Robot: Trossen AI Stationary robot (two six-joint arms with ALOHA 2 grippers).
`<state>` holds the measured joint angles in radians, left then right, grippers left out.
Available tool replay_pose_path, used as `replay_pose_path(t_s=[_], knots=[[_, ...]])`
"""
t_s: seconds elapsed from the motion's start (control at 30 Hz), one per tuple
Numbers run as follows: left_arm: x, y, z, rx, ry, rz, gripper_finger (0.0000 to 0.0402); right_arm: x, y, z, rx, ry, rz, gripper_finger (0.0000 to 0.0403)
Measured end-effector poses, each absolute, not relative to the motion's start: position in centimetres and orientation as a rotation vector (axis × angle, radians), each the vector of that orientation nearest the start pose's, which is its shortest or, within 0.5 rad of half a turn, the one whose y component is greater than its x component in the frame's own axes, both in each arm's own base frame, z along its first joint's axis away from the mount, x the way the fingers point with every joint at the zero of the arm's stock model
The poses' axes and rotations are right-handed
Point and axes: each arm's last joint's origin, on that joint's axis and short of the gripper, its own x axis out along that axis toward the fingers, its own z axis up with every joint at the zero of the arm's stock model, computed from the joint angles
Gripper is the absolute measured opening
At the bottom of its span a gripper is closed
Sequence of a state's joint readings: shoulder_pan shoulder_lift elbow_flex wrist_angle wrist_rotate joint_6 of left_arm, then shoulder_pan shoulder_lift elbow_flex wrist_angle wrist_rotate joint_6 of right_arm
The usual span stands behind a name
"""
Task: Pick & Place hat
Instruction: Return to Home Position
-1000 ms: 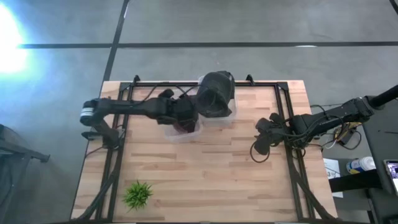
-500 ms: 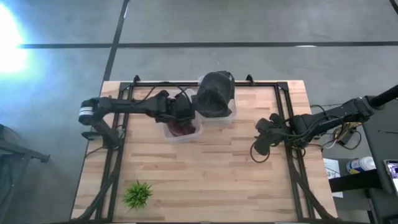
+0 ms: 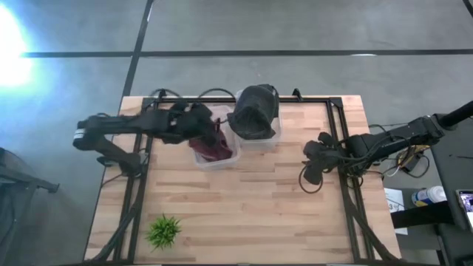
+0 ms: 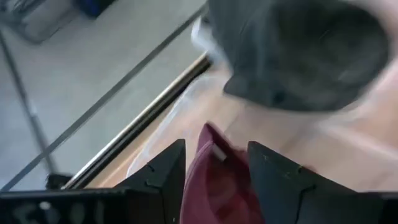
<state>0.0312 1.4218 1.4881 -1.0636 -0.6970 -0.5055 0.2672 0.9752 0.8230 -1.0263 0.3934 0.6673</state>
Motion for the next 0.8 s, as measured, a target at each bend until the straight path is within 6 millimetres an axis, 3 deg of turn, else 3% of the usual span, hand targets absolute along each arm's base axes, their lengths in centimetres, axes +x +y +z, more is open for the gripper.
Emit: replay_pose_path(t_s=[0.2,0.37,0.53,0.6,0.8], knots=[[22.8,0.6,41.0,-0.217,0.565,0.789,0.0166,16.1,3.1,28.5,0.147,0.93,-0.448,0.0185],[20.4,0.4,41.6,-0.283,0.409,0.71,0.0166,16.8,3.3,32.4,0.18,0.76,-0.356,0.0185],[20.2,-0.2,38.5,-0.322,0.281,0.259,0.0167,16.9,3.6,35.3,0.155,0.439,-0.1,0.0185],[19.5,-0.4,36.5,-0.338,0.236,0.162,0.0167,16.5,3.6,34.9,0.189,0.352,-0.064,0.0185],[16.1,-0.3,31.9,-0.363,0.108,0.121,0.0167,14.4,3.1,31.4,0.413,0.242,-0.024,0.0185]])
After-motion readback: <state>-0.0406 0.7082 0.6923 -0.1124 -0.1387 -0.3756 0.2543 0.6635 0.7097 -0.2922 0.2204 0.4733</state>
